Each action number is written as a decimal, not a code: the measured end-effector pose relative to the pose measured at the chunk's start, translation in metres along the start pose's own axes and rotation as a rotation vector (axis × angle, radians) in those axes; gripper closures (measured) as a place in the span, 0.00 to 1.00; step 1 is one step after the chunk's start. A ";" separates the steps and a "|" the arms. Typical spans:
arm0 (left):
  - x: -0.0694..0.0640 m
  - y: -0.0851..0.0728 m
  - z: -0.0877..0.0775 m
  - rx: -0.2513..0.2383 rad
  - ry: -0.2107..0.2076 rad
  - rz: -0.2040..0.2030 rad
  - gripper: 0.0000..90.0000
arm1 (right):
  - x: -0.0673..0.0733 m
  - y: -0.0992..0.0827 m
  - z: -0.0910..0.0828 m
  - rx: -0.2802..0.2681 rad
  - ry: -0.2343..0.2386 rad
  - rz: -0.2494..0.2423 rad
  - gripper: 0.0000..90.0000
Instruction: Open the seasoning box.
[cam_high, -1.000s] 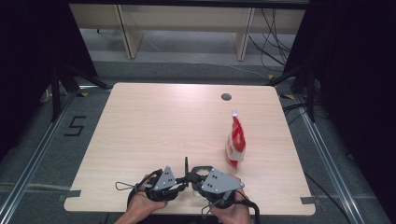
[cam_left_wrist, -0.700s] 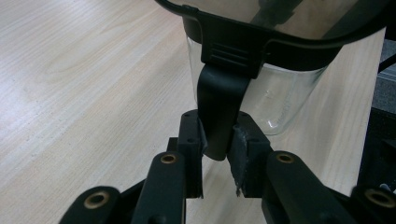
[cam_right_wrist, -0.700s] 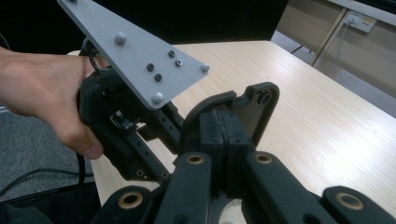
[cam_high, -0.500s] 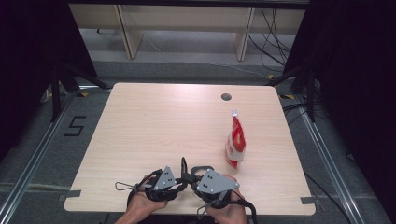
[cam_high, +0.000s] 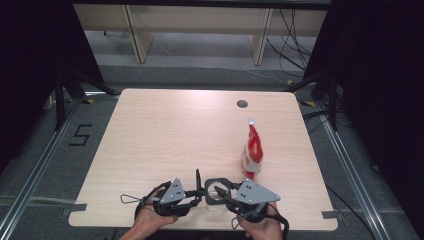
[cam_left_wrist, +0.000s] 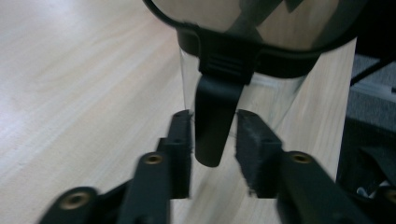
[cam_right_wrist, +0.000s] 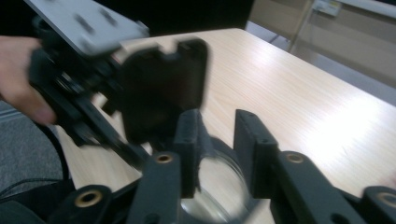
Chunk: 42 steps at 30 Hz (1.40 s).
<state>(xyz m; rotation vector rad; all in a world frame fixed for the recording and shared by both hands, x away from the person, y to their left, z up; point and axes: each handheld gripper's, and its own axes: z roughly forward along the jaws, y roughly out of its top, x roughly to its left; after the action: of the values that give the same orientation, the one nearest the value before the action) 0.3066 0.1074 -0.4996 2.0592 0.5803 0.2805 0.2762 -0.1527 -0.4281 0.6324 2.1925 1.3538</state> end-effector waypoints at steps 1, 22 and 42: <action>0.002 0.000 -0.002 -0.008 0.007 0.003 0.67 | -0.003 -0.004 -0.004 0.004 -0.010 0.027 0.75; 0.007 -0.014 -0.021 -0.008 0.009 -0.132 0.32 | -0.047 -0.060 -0.048 0.051 -0.250 0.262 0.42; 0.003 -0.018 -0.022 0.047 0.043 -0.139 0.17 | -0.061 -0.083 -0.040 0.072 -0.232 0.297 0.18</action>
<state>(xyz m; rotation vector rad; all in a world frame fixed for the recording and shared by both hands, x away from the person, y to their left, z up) 0.2945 0.1329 -0.5029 2.0508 0.7594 0.2319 0.2882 -0.2503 -0.4780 1.1204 2.0247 1.2705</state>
